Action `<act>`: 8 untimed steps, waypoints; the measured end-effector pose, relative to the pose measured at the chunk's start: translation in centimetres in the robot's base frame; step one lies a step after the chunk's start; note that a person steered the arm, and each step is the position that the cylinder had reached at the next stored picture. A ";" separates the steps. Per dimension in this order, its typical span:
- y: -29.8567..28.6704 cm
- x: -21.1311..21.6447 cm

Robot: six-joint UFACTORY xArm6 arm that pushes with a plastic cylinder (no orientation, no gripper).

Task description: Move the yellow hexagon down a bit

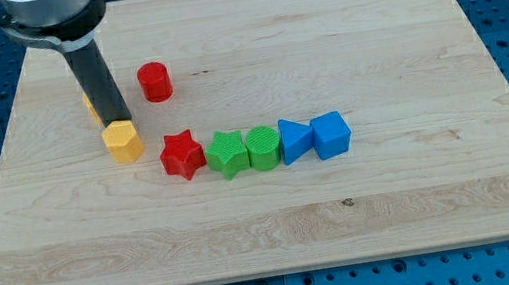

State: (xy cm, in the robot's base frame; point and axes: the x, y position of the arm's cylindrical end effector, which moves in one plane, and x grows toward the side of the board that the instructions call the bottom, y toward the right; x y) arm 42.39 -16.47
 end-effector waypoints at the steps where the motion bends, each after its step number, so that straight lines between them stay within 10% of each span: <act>1: -1.2 0.0; 8: -4.7 2.3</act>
State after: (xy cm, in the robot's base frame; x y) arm 44.71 -21.22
